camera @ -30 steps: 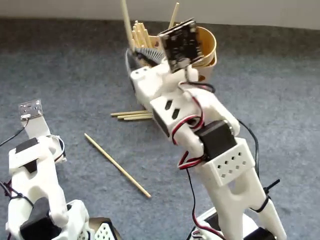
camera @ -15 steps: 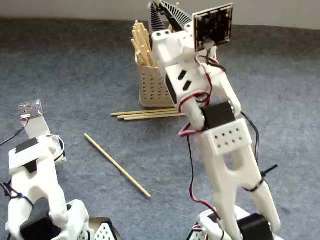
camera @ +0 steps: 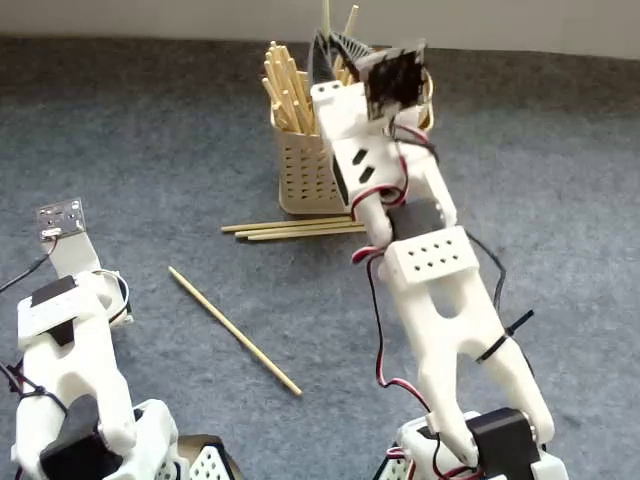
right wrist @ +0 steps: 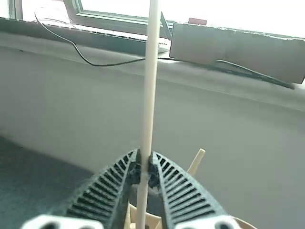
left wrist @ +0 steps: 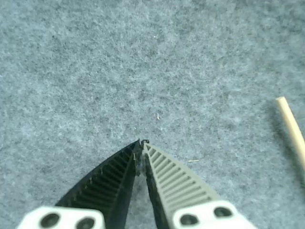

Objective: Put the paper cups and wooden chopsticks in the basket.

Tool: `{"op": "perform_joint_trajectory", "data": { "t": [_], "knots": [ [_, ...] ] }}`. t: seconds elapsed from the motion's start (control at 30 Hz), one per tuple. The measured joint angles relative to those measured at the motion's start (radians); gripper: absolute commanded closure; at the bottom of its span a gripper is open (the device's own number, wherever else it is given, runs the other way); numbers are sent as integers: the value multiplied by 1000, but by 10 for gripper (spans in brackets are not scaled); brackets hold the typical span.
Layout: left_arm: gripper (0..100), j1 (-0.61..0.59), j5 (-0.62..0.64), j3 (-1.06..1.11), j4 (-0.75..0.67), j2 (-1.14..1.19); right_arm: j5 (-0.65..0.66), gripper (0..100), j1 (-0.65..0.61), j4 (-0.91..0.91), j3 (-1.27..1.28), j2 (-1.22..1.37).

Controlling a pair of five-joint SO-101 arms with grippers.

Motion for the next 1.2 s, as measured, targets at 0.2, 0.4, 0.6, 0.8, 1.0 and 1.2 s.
{"op": "perform_joint_trajectory", "data": {
  "t": [0.2,0.4,0.6,0.8,1.0,1.2],
  "knots": [
    [972,0,0,0,0,0,18,994,0,-132,146,-6],
    [972,0,0,0,0,0,18,991,0,-141,150,-6],
    [972,0,0,5,0,0,18,872,0,-143,224,-11],
    [972,0,0,6,0,0,-61,870,5,-143,288,-75],
    [972,0,0,6,0,0,-72,871,2,-26,295,-215],
    [972,0,0,6,0,0,-74,871,2,190,265,-338]
  ]
}}
